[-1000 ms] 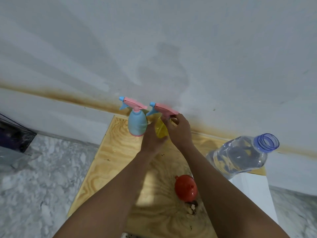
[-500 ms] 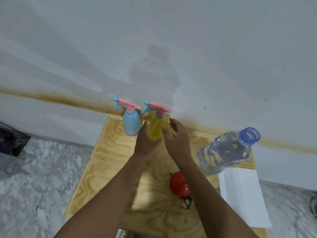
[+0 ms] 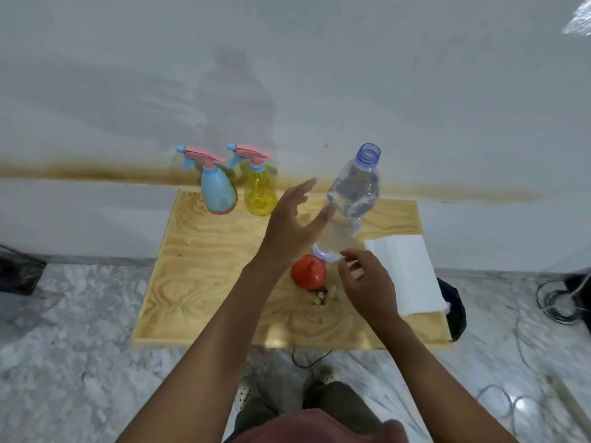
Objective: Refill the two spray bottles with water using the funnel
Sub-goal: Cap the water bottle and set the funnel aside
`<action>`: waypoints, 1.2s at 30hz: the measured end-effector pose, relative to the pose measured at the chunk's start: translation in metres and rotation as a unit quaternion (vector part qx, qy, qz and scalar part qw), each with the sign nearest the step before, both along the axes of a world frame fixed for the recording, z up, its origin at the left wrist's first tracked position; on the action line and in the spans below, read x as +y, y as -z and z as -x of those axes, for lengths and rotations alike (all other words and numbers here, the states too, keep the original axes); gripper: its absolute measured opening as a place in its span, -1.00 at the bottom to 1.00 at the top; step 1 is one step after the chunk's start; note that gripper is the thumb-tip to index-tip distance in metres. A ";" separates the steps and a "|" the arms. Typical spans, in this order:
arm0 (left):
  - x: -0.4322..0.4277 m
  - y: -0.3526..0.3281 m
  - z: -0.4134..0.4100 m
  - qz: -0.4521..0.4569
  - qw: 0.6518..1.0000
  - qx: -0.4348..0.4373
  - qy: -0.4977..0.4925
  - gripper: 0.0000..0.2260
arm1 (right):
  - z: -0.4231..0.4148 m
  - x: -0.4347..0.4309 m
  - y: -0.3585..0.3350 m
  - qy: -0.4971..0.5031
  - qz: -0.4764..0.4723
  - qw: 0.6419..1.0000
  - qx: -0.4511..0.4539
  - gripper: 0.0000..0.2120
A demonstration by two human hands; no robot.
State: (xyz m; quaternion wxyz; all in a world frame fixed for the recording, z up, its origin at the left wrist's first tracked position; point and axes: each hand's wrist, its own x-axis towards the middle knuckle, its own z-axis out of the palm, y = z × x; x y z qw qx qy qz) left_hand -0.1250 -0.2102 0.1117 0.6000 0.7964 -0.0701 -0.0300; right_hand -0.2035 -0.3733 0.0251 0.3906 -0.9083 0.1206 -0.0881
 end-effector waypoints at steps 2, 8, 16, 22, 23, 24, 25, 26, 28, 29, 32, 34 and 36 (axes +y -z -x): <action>-0.022 -0.015 0.001 -0.022 0.999 -0.028 0.032 -0.32 | 0.006 -0.020 0.015 0.009 0.010 0.997 0.070 -0.73; -0.062 -0.024 -0.003 0.014 1.000 -0.011 -0.021 -0.27 | 0.013 -0.052 0.053 -0.059 0.072 0.973 0.210 -0.49; -0.068 -0.024 -0.011 -0.007 0.996 -0.033 -0.085 -0.54 | -0.002 -0.057 0.086 -0.134 0.150 0.946 0.253 -0.71; -0.068 -0.026 -0.008 -0.003 0.996 -0.033 -0.087 -0.54 | -0.013 -0.067 0.069 -0.093 0.006 0.982 0.166 -0.73; -0.068 -0.026 -0.007 -0.003 0.996 -0.032 -0.088 -0.54 | -0.017 -0.069 0.052 -0.074 -0.033 0.990 0.117 -0.71; -0.068 -0.026 -0.007 -0.002 0.995 -0.031 -0.090 -0.53 | -0.022 -0.072 0.030 -0.057 -0.065 0.995 0.059 -0.69; -0.068 -0.026 -0.007 -0.002 0.995 -0.032 -0.091 -0.53 | -0.028 -0.074 0.006 -0.044 -0.087 0.995 -0.003 -0.68; -0.068 -0.025 -0.008 -0.003 0.995 -0.035 -0.091 -0.53 | -0.034 -0.077 -0.021 -0.037 -0.102 0.992 -0.065 -0.68; -0.069 -0.024 -0.008 -0.004 0.995 -0.041 -0.090 -0.53 | -0.046 -0.081 -0.074 -0.044 -0.106 0.979 -0.168 -0.70; -0.069 -0.024 -0.008 -0.001 0.995 -0.042 -0.090 -0.53 | -0.052 -0.081 -0.098 -0.057 -0.098 0.972 -0.206 -0.71; -0.069 -0.022 -0.009 0.014 0.995 -0.036 -0.090 -0.53 | -0.075 -0.077 -0.145 -0.136 -0.077 0.965 -0.213 -0.71; -0.069 -0.020 -0.009 0.024 0.995 -0.034 -0.090 -0.52 | -0.091 -0.075 -0.159 -0.203 -0.038 0.964 -0.167 -0.70; -0.069 -0.019 -0.010 0.025 0.995 -0.035 -0.092 -0.51 | -0.104 -0.074 -0.165 -0.248 0.018 0.959 -0.139 -0.68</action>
